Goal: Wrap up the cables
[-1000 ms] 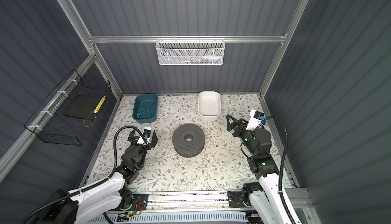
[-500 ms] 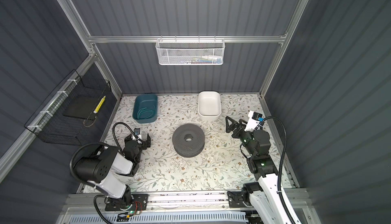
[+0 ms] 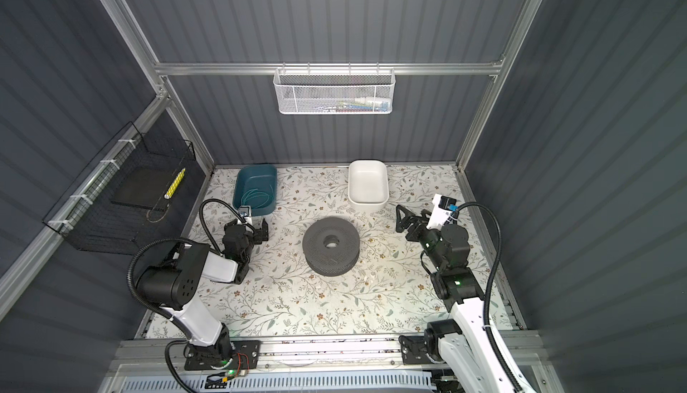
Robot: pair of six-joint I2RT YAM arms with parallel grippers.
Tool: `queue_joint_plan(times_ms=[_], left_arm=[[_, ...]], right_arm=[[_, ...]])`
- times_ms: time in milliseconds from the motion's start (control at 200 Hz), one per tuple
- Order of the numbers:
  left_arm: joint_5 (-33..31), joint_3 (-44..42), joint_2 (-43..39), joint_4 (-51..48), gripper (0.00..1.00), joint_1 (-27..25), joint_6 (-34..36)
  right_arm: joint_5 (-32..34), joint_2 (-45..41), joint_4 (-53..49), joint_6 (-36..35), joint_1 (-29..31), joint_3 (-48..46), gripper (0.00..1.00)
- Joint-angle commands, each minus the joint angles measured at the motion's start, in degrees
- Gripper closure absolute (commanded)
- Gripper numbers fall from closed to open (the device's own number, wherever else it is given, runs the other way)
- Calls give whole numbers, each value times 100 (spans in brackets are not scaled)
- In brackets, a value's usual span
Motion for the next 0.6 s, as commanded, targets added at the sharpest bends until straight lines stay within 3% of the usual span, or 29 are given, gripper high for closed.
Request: queue_joint_plan(times_ms=[0, 75, 155, 320, 485, 595], left_arm=[[71, -1, -74, -213, 1, 36, -96], [65, -1, -74, -218, 1, 36, -103], [70, -1, -74, -218, 1, 36, -103], [73, 7, -70, -223, 1, 36, -102], [80, 7, -74, -226, 1, 36, -96], [83, 7, -73, -230, 0, 36, -101]], right_arm=[[981, 53, 306, -918, 30, -420, 1], [1392, 192, 1225, -1608, 21, -1044, 1], [1323, 451, 2348, -2303, 8, -1620, 1], [1454, 1705, 3989, -2790, -10, -1987, 1], [1836, 3339, 6368, -2956, -23, -2306, 1], [1742, 3992, 7176, -3039, -32, -2425, 1]])
